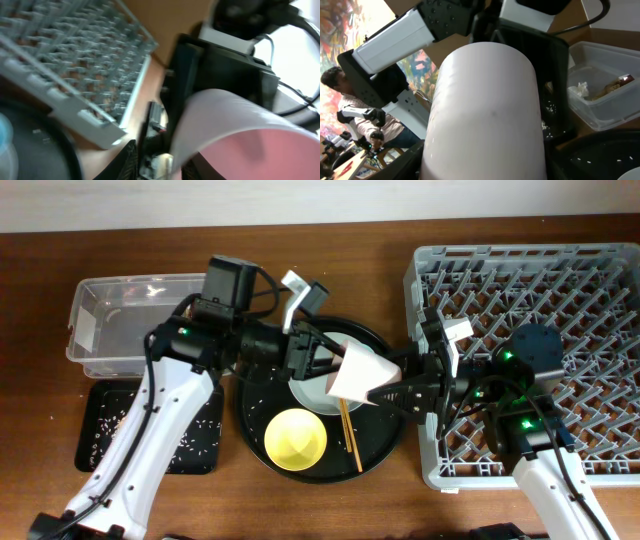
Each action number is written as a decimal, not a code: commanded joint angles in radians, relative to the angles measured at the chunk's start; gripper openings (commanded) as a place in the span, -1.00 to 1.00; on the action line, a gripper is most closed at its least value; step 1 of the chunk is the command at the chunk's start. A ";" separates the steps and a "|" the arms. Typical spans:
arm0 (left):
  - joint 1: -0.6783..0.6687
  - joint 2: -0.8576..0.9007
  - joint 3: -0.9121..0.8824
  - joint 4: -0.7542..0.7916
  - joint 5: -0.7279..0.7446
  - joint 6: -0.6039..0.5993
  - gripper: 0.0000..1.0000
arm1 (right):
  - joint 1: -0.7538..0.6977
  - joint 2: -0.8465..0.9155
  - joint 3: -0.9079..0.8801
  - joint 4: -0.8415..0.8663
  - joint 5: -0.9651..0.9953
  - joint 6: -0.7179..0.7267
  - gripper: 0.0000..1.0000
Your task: Sort waste into correct bins and load items into the dishwasher rack
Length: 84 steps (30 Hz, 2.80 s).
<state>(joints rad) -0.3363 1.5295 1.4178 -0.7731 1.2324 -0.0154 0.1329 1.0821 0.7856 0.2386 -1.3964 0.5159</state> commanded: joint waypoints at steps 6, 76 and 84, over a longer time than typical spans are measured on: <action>0.179 0.002 0.006 0.001 -0.220 0.008 -0.43 | 0.000 0.002 0.014 0.006 0.052 0.006 0.15; 0.225 0.003 -0.028 -0.246 -0.575 0.009 -0.25 | -0.185 0.682 0.639 -1.051 1.270 -0.483 0.11; 0.225 0.003 -0.028 -0.251 -0.575 0.009 -0.25 | -0.185 0.681 0.640 -1.056 1.270 -0.483 0.73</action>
<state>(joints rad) -0.1101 1.5307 1.3987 -1.0183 0.6636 -0.0154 -0.0559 1.7573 1.4086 -0.8158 -0.1360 0.0368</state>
